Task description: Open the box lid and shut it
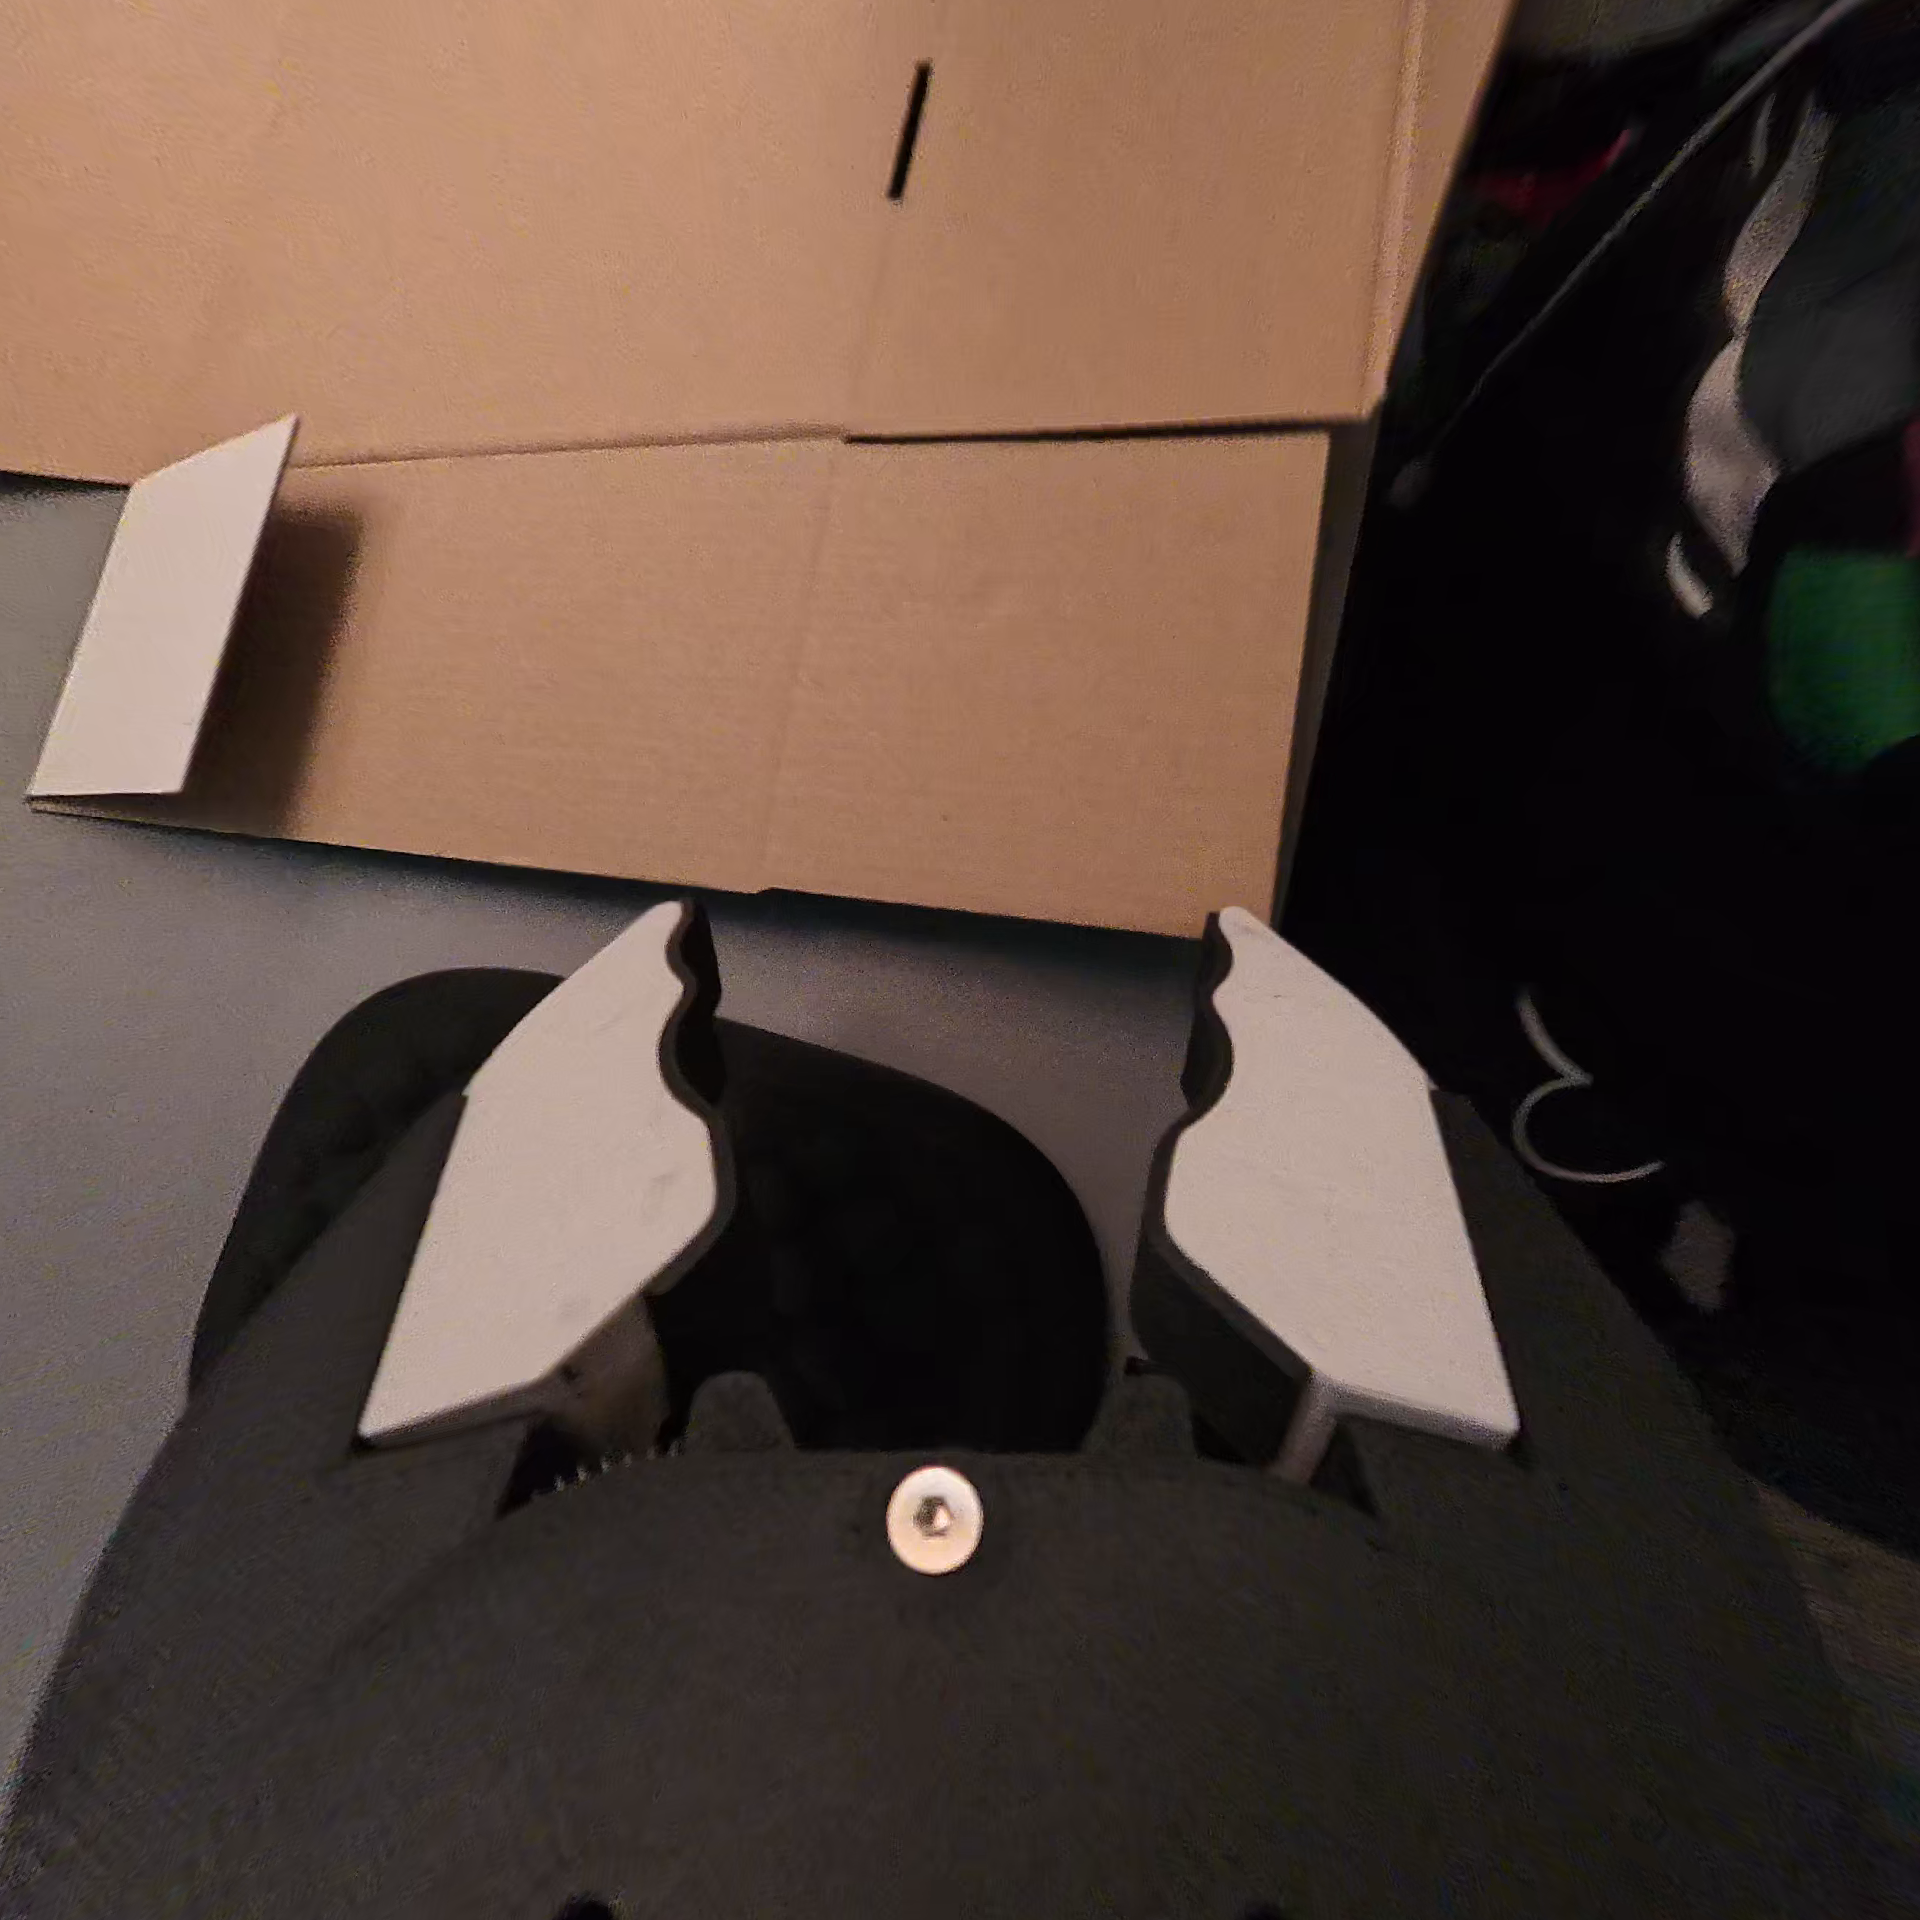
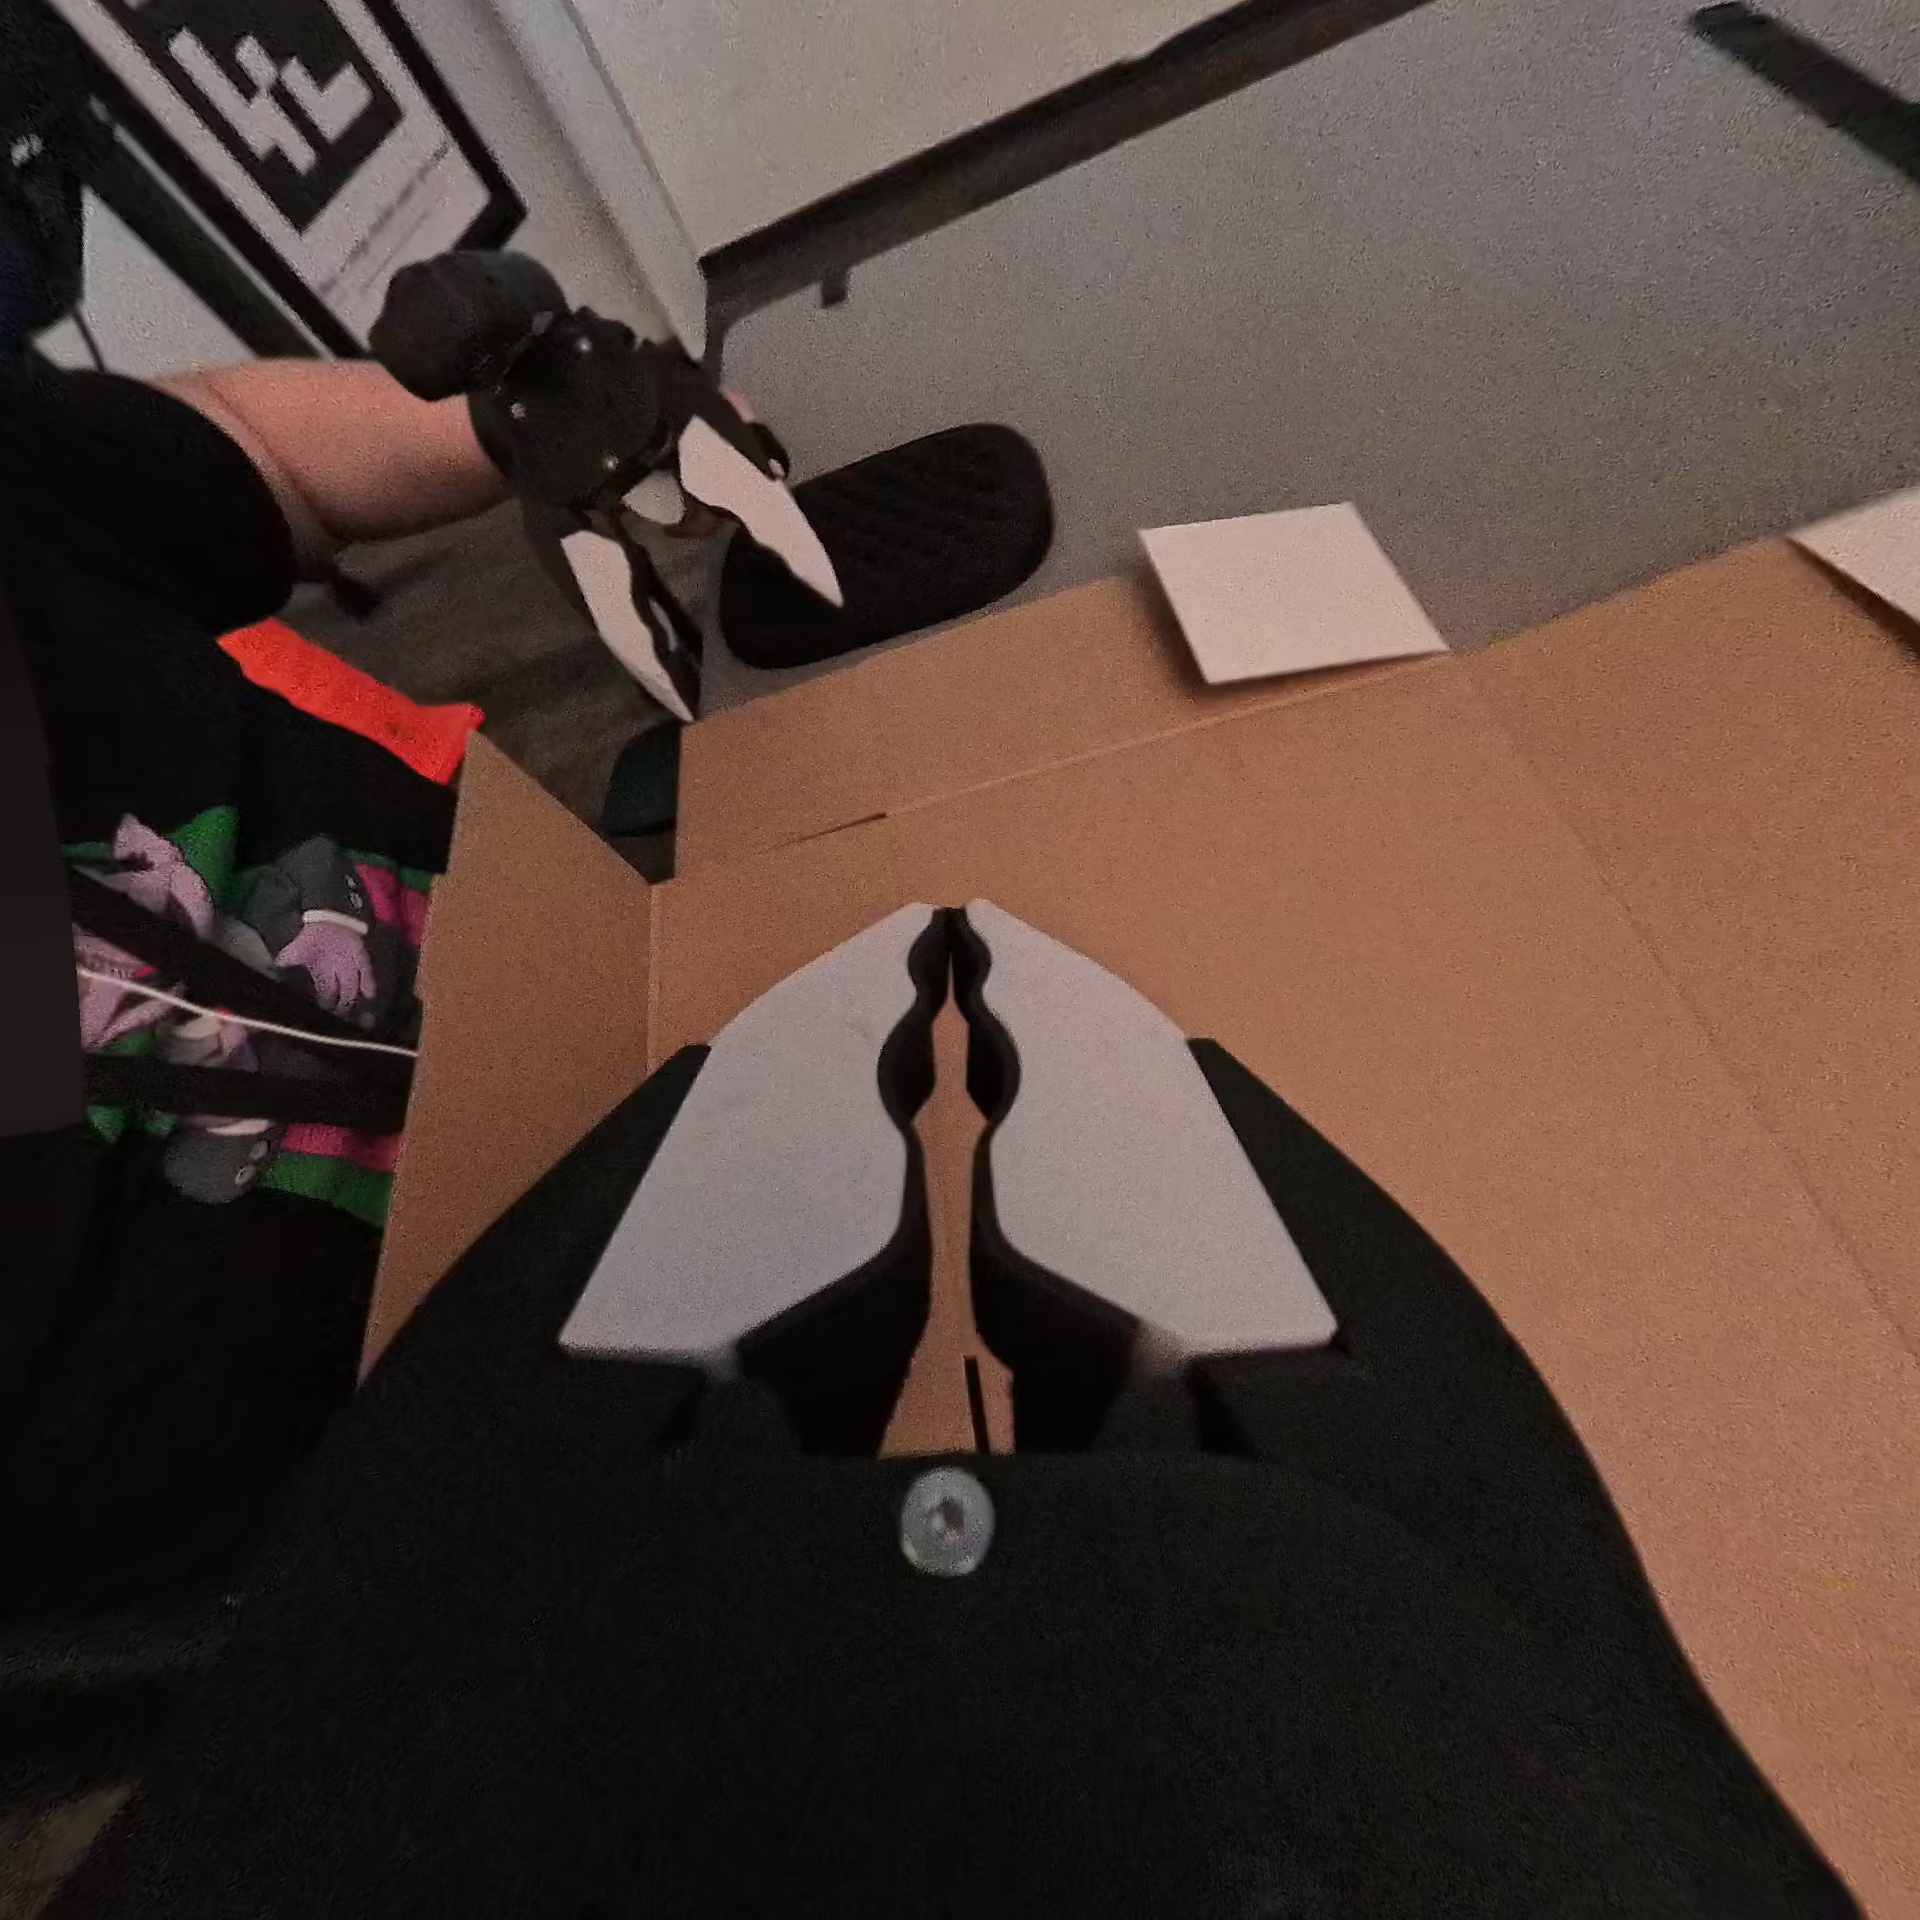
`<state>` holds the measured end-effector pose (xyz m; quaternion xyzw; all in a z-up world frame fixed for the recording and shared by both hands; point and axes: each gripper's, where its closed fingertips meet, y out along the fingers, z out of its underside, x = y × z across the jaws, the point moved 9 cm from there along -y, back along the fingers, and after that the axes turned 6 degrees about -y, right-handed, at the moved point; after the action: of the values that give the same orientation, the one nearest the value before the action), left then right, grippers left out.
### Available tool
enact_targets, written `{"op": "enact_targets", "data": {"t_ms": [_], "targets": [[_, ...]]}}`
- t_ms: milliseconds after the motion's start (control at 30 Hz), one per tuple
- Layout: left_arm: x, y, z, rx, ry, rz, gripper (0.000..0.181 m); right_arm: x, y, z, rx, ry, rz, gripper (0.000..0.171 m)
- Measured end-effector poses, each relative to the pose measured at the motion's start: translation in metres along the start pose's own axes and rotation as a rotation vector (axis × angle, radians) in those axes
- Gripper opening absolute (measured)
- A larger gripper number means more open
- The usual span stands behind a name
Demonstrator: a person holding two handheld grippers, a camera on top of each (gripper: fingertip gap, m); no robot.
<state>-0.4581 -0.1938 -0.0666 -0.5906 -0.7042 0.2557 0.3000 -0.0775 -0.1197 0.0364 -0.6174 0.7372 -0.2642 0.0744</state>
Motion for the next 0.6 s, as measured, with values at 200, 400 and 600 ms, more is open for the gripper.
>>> {"op": "enact_targets", "data": {"t_ms": [200,400,600], "targets": [[-0.001,0.005,0.014,0.006,0.115,-0.064,0.086,-0.003,0.107,-0.006,0.452,-0.088,-0.151,0.001],[0.012,-0.005,0.023,0.028,0.165,-0.091,0.085,-0.010,0.144,0.011,0.618,-0.075,-0.285,0.000],[0.011,0.006,0.012,0.025,0.193,-0.035,0.090,-0.027,0.148,0.016,0.601,-0.044,-0.296,0.000]]}}
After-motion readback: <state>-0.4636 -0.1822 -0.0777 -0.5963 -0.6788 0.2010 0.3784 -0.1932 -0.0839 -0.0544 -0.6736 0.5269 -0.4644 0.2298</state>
